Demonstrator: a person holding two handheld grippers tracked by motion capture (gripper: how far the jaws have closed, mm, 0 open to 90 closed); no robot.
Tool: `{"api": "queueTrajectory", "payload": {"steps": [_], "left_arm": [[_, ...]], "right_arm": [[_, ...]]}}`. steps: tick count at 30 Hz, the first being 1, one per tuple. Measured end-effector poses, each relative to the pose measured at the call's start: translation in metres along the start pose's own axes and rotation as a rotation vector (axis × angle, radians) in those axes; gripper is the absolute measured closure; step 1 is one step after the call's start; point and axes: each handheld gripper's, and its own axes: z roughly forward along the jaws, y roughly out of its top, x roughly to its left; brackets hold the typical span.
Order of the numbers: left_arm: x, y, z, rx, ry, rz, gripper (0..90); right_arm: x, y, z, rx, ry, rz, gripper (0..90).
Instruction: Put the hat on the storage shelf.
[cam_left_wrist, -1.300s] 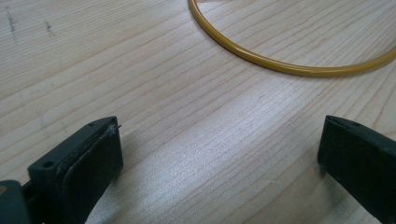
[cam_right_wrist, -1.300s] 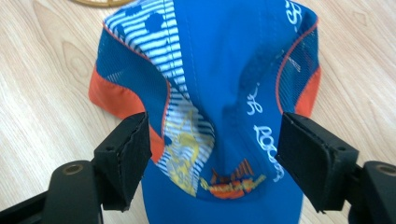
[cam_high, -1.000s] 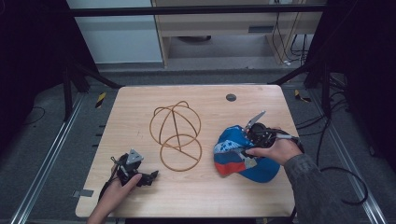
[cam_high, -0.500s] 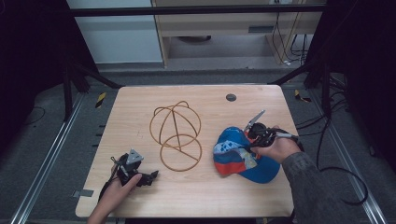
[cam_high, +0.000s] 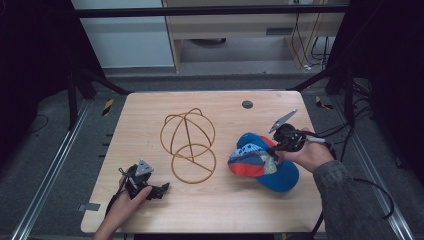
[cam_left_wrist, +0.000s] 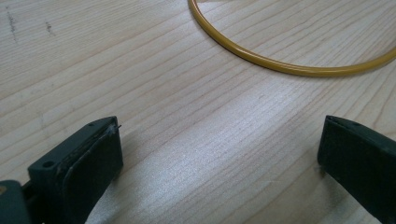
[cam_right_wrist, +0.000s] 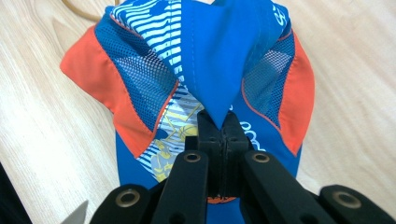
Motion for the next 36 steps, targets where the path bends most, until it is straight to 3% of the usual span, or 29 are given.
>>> {"api": "queueTrajectory", "payload": {"steps": [16, 36], "left_arm": [[0.000, 0.000, 0.000, -0.003, -0.001, -0.007, 0.0], [0.000, 0.000, 0.000, -0.003, -0.001, -0.004, 0.0]], "right_arm": [[-0.003, 0.022, -0.050, -0.123, -0.043, -0.003, 90.0], [-0.003, 0.031, -0.085, -0.216, -0.064, 0.000, 90.0]]}}
